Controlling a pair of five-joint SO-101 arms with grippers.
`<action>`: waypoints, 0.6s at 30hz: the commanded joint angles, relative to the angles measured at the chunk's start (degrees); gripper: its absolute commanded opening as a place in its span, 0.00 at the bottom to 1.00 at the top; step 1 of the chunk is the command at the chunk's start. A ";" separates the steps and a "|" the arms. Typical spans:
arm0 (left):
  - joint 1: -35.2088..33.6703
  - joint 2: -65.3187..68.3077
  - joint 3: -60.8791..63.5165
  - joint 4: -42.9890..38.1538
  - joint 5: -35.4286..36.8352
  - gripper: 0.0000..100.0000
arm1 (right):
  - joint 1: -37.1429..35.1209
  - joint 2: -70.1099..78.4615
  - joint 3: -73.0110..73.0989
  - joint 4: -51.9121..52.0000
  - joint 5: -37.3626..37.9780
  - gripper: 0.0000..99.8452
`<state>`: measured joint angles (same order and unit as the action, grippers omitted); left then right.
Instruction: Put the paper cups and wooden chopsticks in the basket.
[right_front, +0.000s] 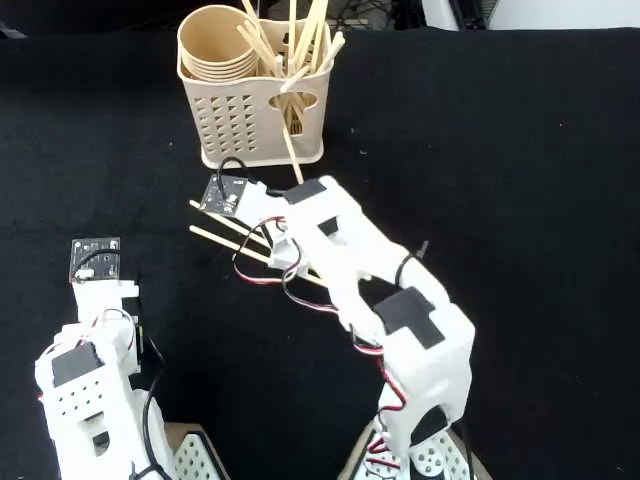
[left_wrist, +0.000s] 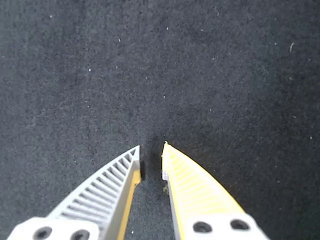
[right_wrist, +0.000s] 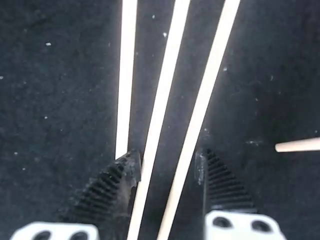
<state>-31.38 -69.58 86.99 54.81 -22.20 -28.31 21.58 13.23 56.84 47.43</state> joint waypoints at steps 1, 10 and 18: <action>0.75 -0.62 -0.31 -0.97 0.00 0.09 | -1.05 1.01 -3.03 3.69 5.45 0.11; 0.75 -0.62 -0.31 -0.97 0.00 0.09 | -1.23 3.82 -6.46 8.62 7.65 0.01; 0.75 -0.62 -0.31 -0.97 0.00 0.09 | -1.49 -5.93 -3.82 8.26 4.40 0.01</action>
<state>-31.38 -69.58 86.99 54.81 -22.20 -28.40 20.97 8.92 64.66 53.14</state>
